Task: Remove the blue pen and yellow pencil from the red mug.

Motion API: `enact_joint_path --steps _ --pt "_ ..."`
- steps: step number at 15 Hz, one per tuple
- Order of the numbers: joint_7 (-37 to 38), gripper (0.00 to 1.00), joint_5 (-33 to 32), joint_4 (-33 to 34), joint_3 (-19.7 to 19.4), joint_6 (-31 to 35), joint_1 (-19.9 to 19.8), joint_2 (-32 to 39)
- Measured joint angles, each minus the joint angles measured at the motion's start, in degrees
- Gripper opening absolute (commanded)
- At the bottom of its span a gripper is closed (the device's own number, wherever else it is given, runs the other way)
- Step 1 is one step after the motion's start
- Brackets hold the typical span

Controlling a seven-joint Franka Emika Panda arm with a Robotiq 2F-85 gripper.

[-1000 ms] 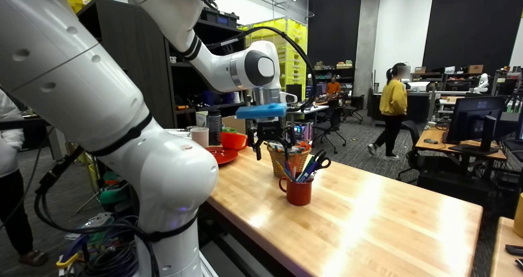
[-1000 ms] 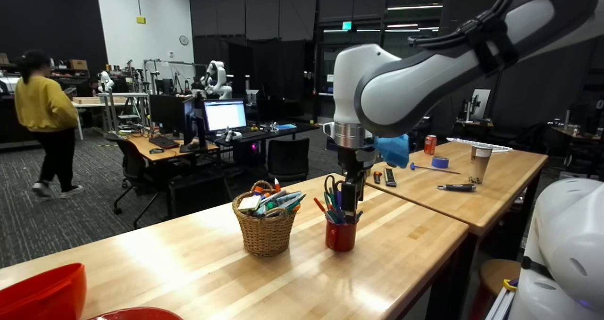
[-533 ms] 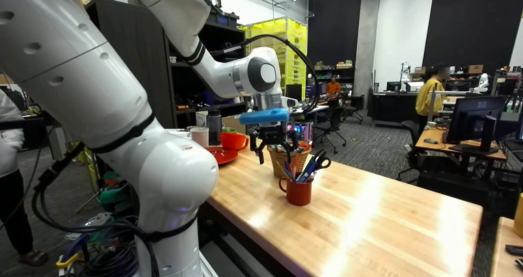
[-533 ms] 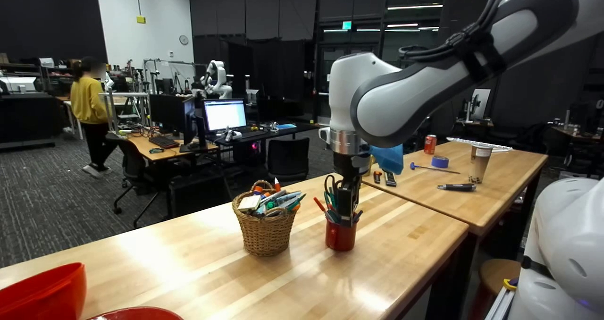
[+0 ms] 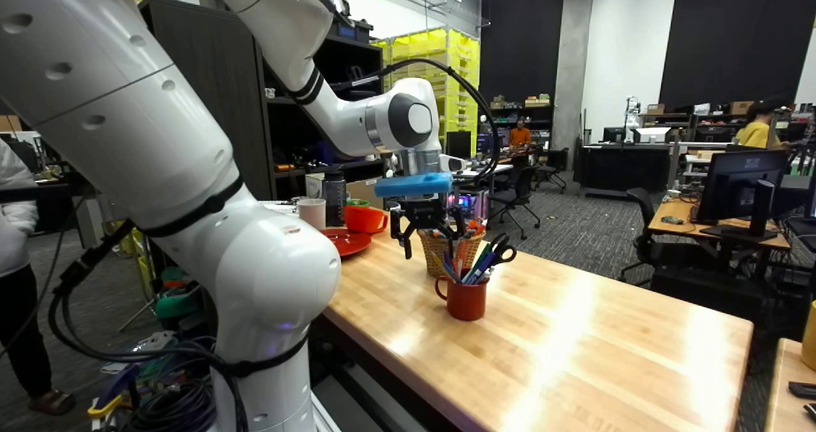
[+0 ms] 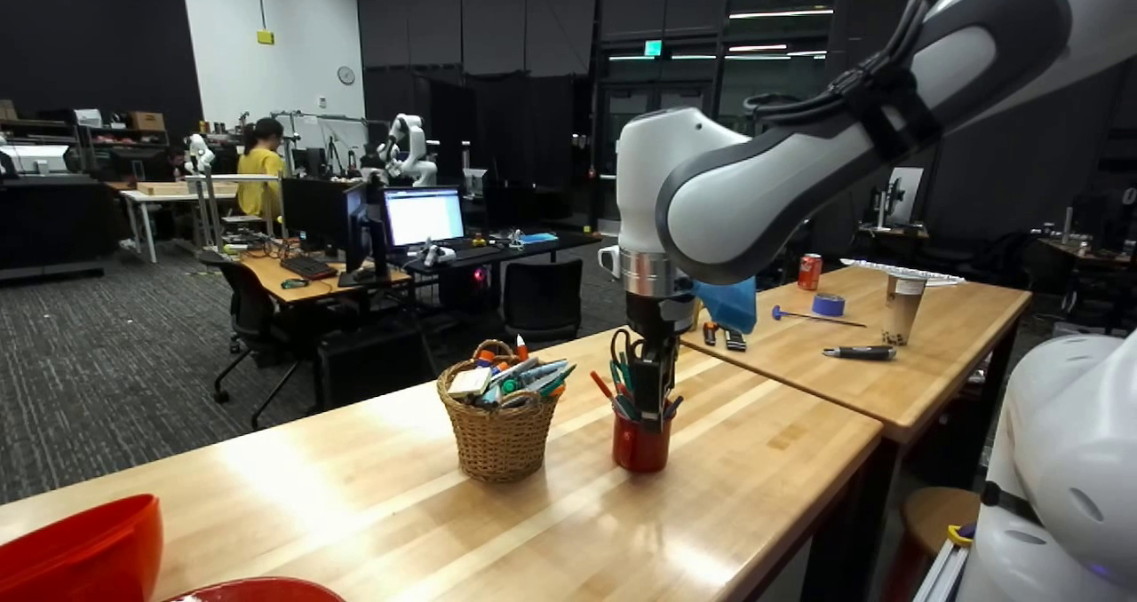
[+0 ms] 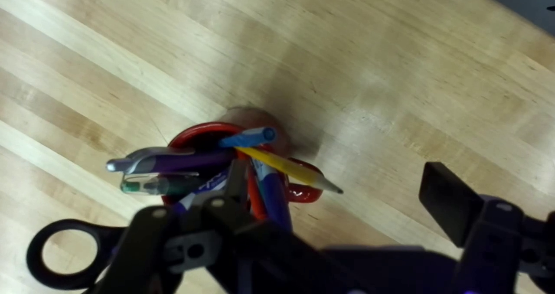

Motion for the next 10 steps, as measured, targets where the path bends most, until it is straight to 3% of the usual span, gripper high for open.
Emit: enact_joint_path --steps 8,9,10 --pt "0.1 1.00 -0.8 0.0 0.0 -1.4 -0.1 -0.1" --pt "0.1 0.75 -1.0 0.0 0.0 -1.7 -0.1 -0.1" --pt "0.1 0.73 -1.1 0.0 0.0 -1.9 -0.1 -0.1"
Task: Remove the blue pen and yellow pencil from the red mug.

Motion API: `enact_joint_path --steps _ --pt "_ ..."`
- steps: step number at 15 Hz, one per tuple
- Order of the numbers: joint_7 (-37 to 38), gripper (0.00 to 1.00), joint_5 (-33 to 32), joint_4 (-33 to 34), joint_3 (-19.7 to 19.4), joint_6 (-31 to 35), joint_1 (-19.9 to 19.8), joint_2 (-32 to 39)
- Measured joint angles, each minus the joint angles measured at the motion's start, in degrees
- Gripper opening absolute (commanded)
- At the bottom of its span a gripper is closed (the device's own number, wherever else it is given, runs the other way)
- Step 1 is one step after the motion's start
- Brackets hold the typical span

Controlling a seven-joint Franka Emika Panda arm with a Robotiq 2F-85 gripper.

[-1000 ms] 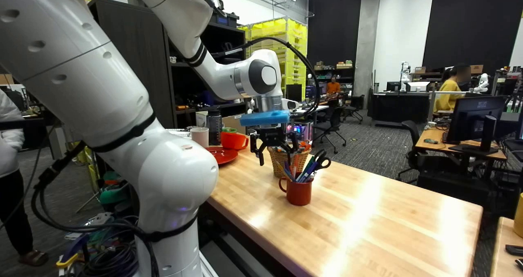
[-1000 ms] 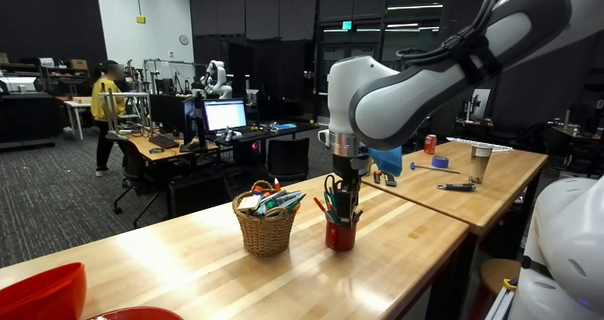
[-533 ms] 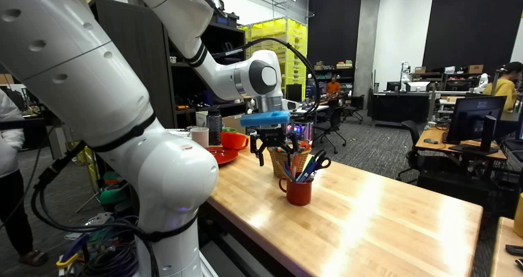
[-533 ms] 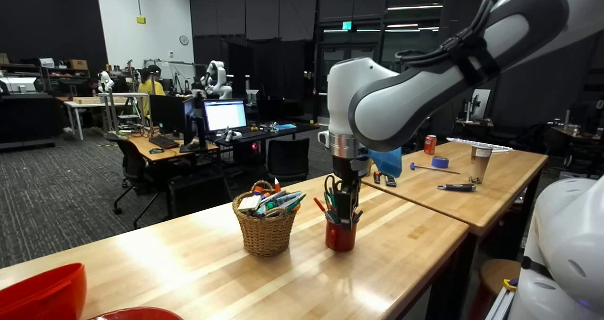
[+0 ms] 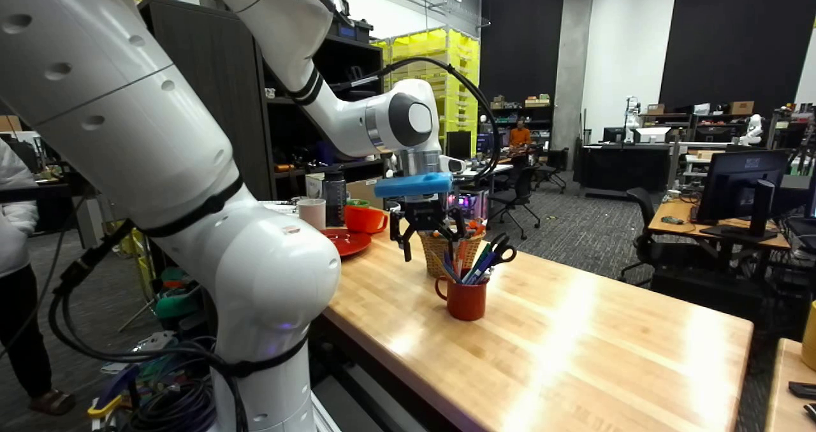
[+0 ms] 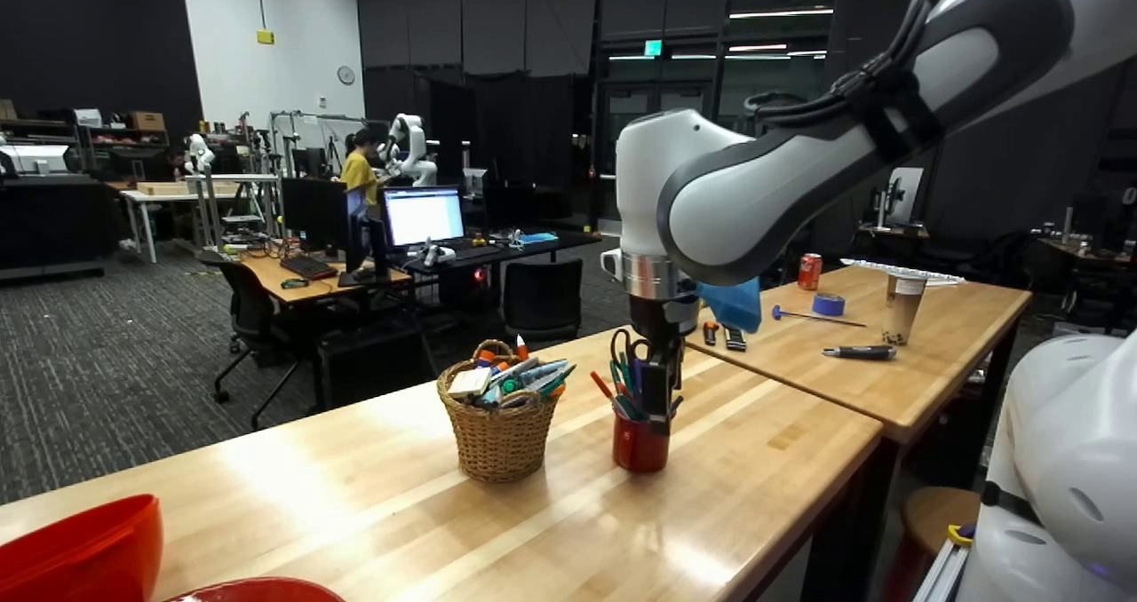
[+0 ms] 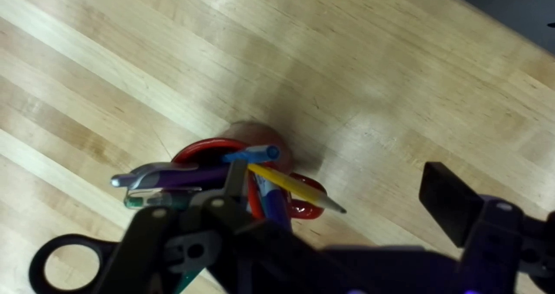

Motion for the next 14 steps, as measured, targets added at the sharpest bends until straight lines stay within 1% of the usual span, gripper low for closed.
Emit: enact_joint_path --steps 2,5,9,10,12,13,14 --pt "0.0 0.61 0.0 0.0 0.0 -0.2 0.0 0.0" --pt "0.0 0.34 0.0 0.0 0.3 -0.2 0.1 0.0" --pt "0.0 0.05 -0.2 0.2 0.8 -0.2 0.1 -0.1" --pt "0.0 0.01 -0.2 0.3 0.9 -0.1 0.1 -0.1" --pt "0.0 0.00 -0.6 0.4 1.0 -0.1 0.1 -0.2" --pt "0.1 0.03 -1.0 0.5 1.1 -0.1 0.1 -0.2" --pt "0.1 0.02 -1.2 0.6 1.1 -0.1 0.1 -0.3"
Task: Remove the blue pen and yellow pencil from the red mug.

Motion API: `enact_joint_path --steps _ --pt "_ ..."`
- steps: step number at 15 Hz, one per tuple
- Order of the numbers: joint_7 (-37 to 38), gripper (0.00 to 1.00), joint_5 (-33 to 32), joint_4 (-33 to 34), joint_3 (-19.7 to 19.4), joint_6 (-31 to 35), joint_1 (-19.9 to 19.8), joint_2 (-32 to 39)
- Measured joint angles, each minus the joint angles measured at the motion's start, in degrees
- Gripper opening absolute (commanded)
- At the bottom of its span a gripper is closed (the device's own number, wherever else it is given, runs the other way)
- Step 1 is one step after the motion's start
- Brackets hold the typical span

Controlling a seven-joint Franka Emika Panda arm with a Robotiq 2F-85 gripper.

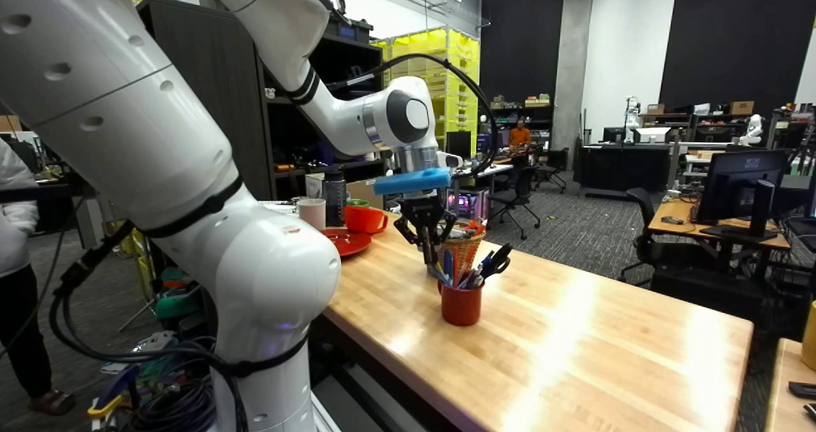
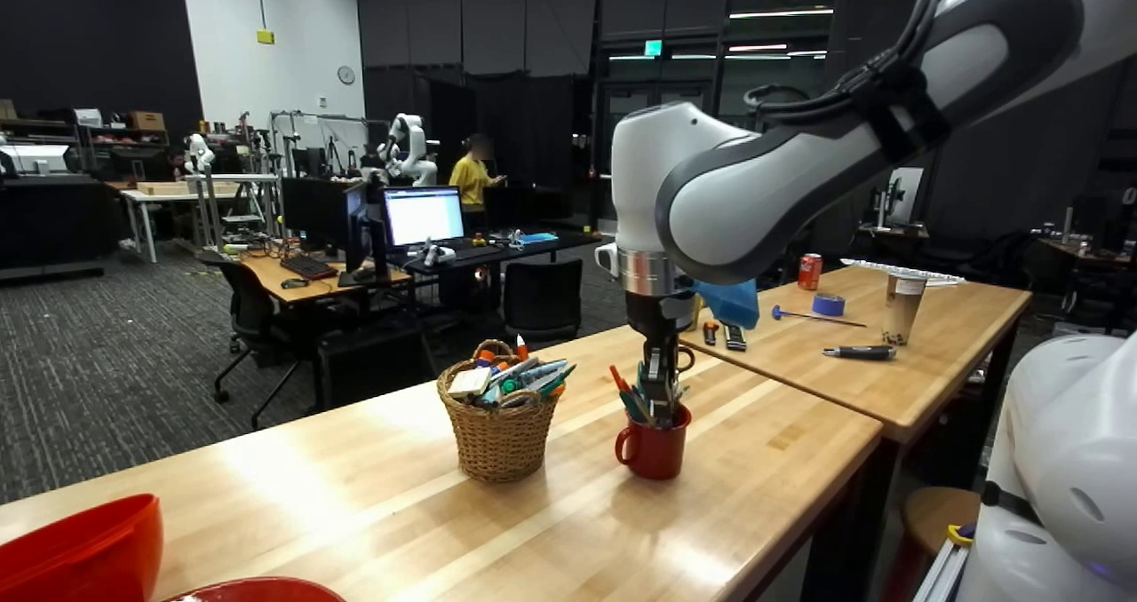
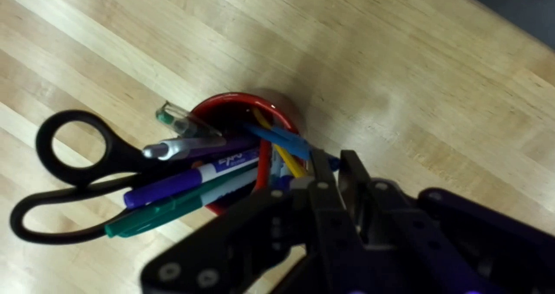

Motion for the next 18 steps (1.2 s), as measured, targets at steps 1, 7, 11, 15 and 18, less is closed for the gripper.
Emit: enact_joint_path --steps 1,7,11,15,18 --pt "0.0 0.02 -0.2 0.0 0.0 0.0 0.0 0.0" --pt "0.0 0.03 -1.0 0.5 0.1 0.1 0.0 -0.3" --pt "0.0 0.03 -1.5 1.6 0.6 0.0 0.0 -2.1" --pt "0.0 0.03 -1.5 3.9 1.2 -2.0 0.4 -5.2" --pt "0.0 0.03 -1.5 6.7 1.4 -5.8 0.9 -7.9"
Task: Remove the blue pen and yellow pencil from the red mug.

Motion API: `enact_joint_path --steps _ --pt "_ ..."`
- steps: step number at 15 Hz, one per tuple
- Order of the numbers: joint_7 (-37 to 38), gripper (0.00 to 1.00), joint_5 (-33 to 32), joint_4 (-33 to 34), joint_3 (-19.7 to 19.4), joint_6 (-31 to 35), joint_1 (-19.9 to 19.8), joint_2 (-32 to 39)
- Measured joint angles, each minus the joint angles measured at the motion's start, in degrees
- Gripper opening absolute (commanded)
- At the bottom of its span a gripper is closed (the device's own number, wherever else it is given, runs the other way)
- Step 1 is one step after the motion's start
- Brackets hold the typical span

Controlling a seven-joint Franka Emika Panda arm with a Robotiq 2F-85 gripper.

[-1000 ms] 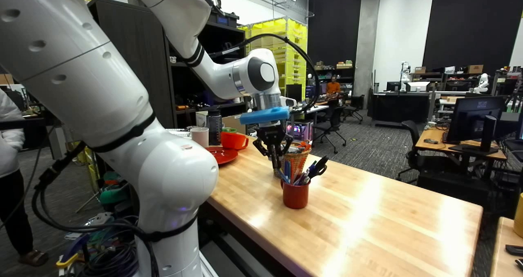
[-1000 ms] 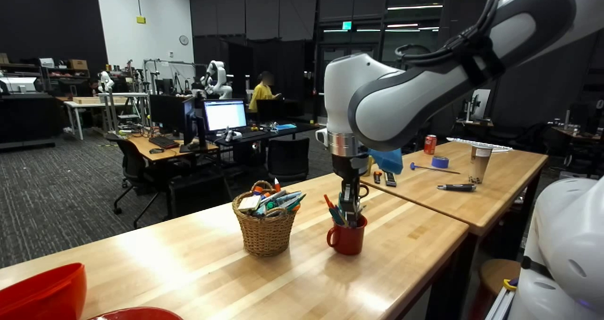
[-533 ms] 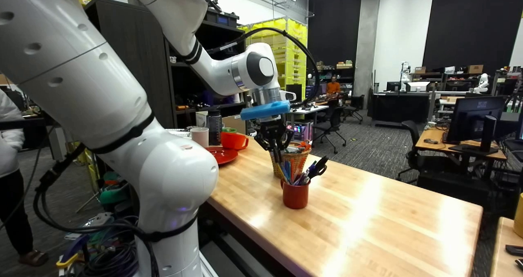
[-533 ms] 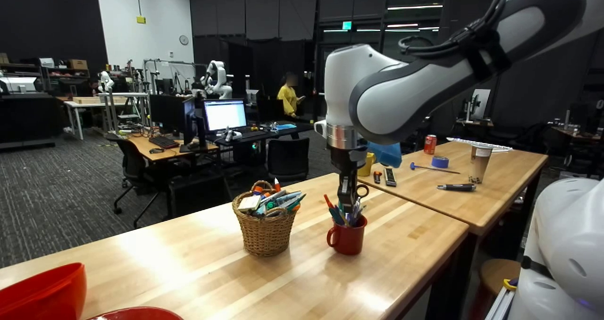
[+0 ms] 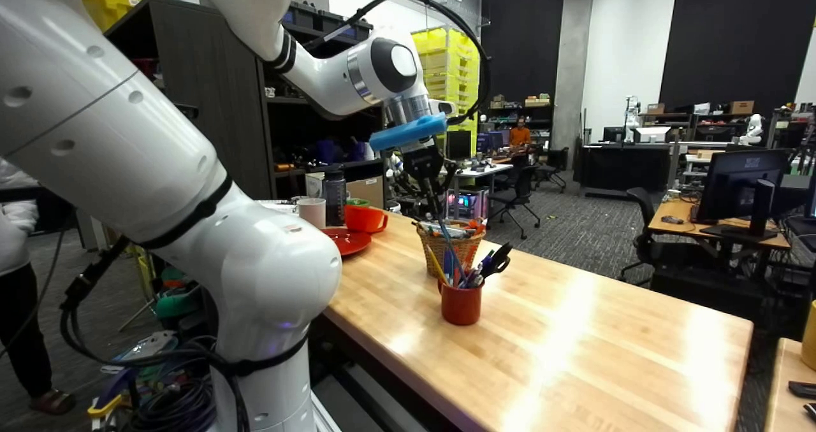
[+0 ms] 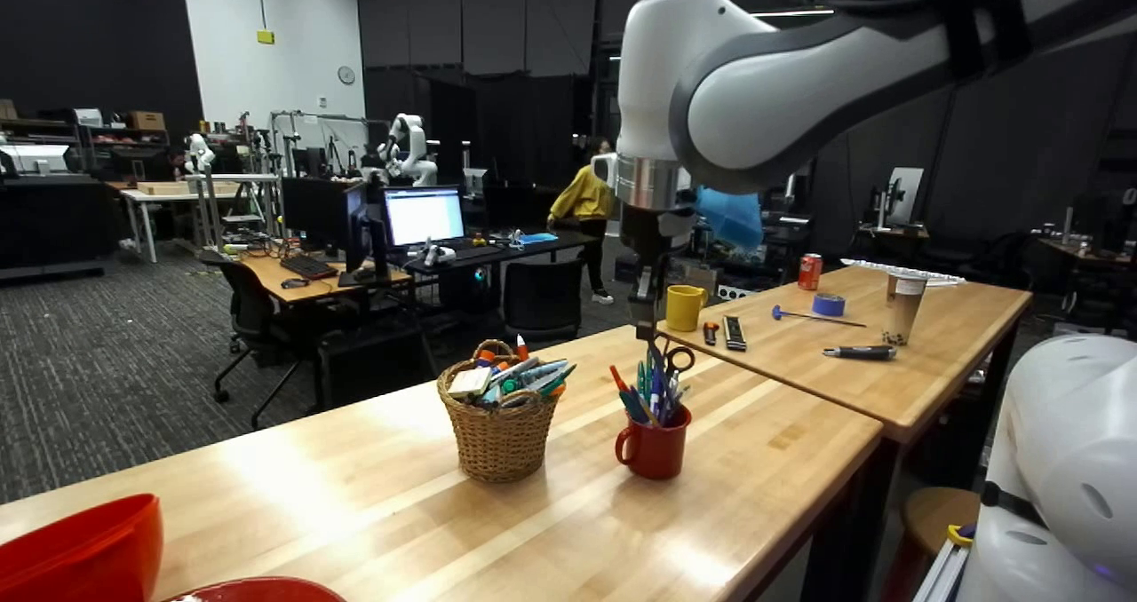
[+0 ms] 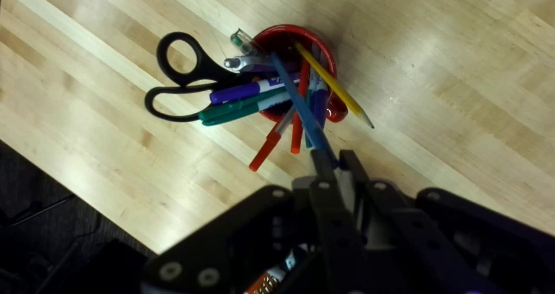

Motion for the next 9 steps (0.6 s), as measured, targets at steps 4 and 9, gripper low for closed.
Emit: enact_joint_path --steps 4,9 --pt "0.0 0.03 0.0 4.3 0.1 -4.6 0.4 -3.4" --pt "1.3 0.03 -2.1 9.1 -0.7 -8.7 -1.6 -5.1"
